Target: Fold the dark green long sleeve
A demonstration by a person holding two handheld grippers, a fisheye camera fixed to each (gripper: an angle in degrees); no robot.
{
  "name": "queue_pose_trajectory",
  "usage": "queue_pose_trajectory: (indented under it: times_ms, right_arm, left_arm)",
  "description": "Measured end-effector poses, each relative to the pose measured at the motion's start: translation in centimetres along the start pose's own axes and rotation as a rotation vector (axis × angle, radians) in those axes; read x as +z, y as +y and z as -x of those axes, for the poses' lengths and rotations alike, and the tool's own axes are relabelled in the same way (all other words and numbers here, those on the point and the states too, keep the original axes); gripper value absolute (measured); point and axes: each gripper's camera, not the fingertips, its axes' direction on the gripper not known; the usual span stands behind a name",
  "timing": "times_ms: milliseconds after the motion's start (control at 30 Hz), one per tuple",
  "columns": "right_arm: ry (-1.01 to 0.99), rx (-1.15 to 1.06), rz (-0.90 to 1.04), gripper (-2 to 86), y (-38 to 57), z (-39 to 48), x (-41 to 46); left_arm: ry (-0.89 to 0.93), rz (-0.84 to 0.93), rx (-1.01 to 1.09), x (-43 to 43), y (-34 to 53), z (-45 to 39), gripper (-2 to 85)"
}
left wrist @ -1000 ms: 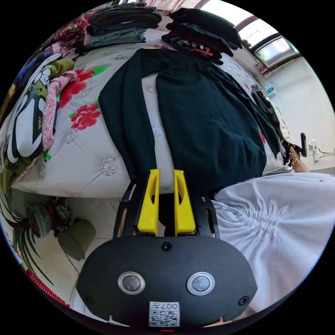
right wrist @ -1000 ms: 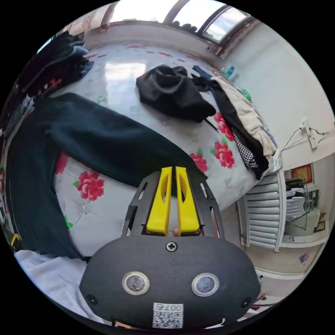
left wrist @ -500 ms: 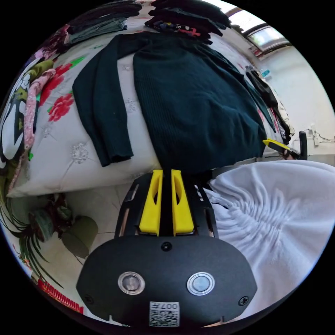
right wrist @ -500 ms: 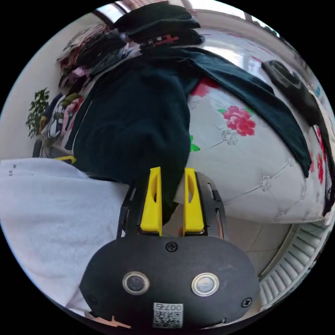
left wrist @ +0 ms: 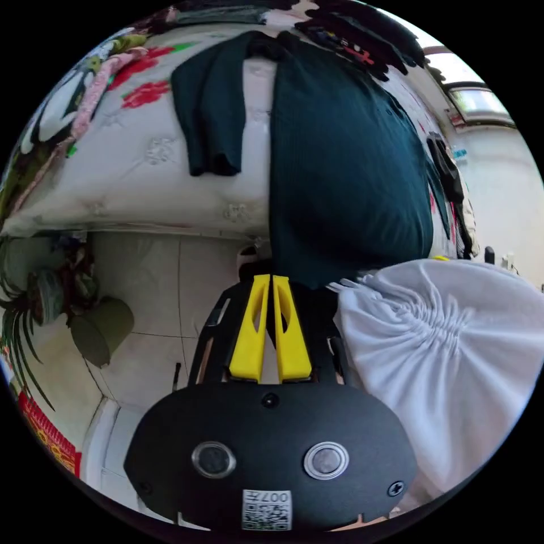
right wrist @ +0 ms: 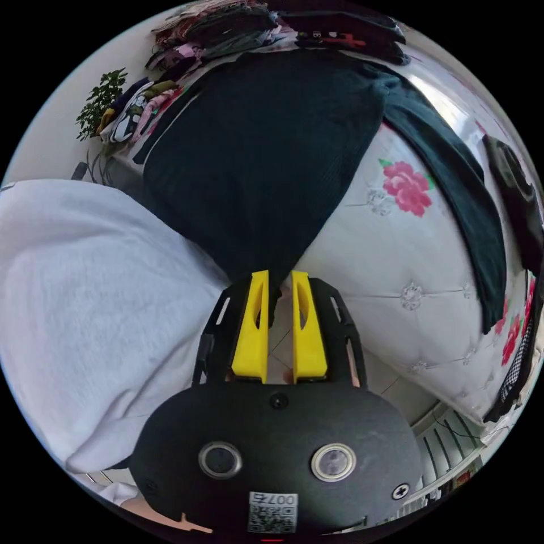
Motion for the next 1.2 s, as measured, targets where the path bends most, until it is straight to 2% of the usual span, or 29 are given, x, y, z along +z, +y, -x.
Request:
queue_pose_trajectory:
  times_ms: [167, 300, 467, 633, 733, 800, 867, 933, 1033, 1133, 1200]
  right_arm:
    - [0.052, 0.032, -0.220, 4.6, -7.5, -3.1, -5.0]
    - [0.116, 0.023, -0.359, 5.0, -18.2, -4.1, -7.9]
    - [0.174, 0.053, -0.387, 4.3, -31.4, -5.5, -7.6]
    - [0.246, 0.109, -0.308, 3.0, -41.5, -7.8, -3.8]
    - [0.261, 0.125, -0.199, 1.9, -44.8, -9.4, -0.4]
    - [0.367, 0.160, -0.266, 0.7, -45.1, -10.7, -0.2]
    - [0.360, 0.181, -0.262, 0.2, -45.9, -12.5, -0.5]
    - [0.287, 0.229, -0.261, 0.0, -46.8, -14.1, -1.4]
    - [0.205, 0.279, -0.240, -0.1, -47.0, -14.8, -2.4]
    - [0.284, 0.233, -0.376, -0.3, -44.0, -12.2, -5.2]
    - [0.264, 0.197, -0.509, -0.3, -39.8, -9.6, -7.5]
  left_arm:
    - [-0.112, -0.206, 0.038, -5.6, -3.9, -1.4, 4.7]
    - [-0.139, -0.341, 0.112, -9.0, -12.6, -1.9, 5.4]
    - [-0.171, -0.385, 0.204, -9.7, -25.7, -2.8, 5.6]
    - [-0.140, -0.283, 0.177, -6.6, -36.2, -1.7, 5.0]
    - [-0.186, -0.290, 0.218, -6.1, -37.2, -0.4, 0.6]
    - [-0.209, -0.286, 0.252, -6.7, -37.6, 0.3, -0.1]
    - [-0.237, -0.285, 0.225, -7.5, -38.0, 1.6, -0.3]
    - [-0.084, -0.297, 0.159, -8.2, -38.5, 4.1, 0.0]
    - [-0.045, -0.348, 0.090, -9.0, -37.4, 5.3, 2.9]
    - [-0.020, -0.441, 0.057, -11.8, -33.2, 5.9, 6.6]
    - [-0.087, -0.472, 0.010, -13.1, -29.4, 6.1, 7.3]
